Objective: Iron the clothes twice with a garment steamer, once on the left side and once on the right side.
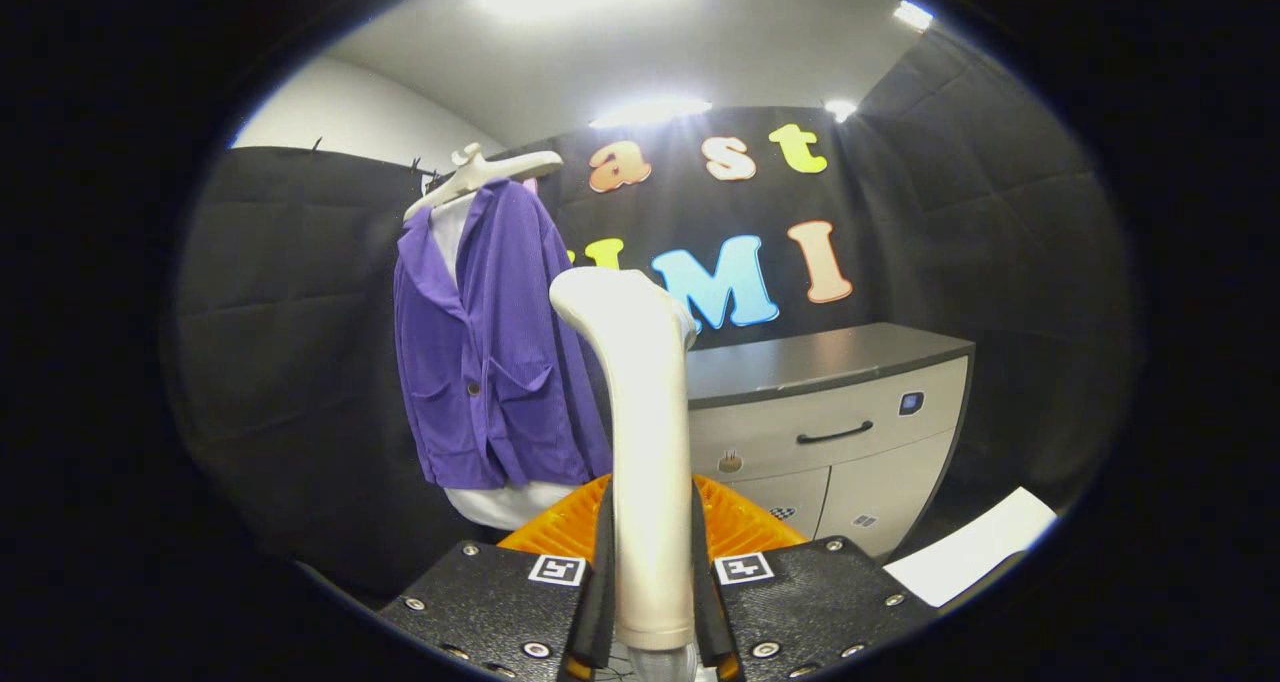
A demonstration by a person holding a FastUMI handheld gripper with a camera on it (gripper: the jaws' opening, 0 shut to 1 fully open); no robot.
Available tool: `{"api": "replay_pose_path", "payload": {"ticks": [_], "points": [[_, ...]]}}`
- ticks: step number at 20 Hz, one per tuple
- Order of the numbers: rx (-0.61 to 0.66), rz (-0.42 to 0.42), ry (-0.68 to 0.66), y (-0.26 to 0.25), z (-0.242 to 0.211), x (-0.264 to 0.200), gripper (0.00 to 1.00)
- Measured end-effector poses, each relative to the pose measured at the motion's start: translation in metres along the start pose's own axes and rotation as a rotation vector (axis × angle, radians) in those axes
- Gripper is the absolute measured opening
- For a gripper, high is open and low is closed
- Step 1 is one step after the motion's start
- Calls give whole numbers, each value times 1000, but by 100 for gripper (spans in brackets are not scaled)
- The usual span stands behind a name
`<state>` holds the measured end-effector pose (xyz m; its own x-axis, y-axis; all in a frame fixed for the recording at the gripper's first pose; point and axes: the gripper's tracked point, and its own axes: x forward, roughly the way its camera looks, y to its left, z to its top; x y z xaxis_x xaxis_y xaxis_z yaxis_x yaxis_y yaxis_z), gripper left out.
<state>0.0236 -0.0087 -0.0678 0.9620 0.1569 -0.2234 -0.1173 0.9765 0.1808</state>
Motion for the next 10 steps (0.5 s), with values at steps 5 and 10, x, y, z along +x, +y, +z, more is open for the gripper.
{"api": "replay_pose_path", "payload": {"ticks": [5, 10], "points": [[-3, -46, -127, -22, 51, -29, 32], [9, -83, -156, -37, 66, -43, 33]]}}
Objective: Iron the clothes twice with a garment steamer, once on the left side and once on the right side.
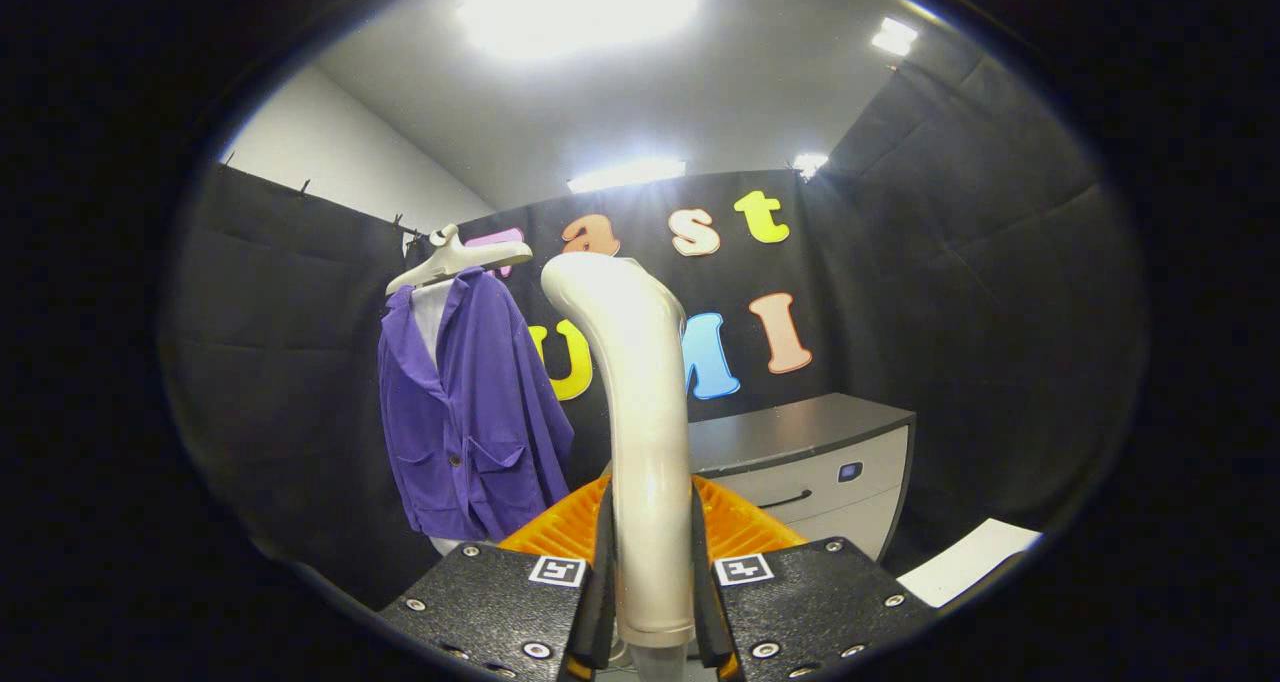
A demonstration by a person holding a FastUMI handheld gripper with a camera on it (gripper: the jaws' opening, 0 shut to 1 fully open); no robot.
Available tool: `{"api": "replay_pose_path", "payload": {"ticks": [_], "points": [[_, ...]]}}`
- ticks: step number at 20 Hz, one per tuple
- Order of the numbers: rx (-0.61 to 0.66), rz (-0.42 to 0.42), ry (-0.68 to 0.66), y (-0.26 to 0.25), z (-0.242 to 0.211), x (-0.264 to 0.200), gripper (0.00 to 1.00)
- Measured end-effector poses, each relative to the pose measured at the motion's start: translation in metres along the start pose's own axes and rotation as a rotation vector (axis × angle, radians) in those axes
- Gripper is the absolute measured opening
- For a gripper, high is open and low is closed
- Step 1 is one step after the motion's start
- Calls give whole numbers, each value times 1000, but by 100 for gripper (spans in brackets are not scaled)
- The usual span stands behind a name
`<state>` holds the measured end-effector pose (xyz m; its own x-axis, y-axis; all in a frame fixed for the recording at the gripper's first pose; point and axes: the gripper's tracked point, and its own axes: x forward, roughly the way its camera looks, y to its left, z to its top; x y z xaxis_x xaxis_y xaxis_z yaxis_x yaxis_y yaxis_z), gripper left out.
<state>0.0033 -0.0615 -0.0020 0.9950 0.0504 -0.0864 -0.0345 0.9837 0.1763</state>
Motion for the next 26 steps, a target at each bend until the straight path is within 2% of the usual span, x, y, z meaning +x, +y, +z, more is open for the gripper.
{"api": "replay_pose_path", "payload": {"ticks": [8, 26], "points": [[17, -38, 2, -3, 5, 4, 33], [-4, -30, 20, 11, 4, 19, 32]]}}
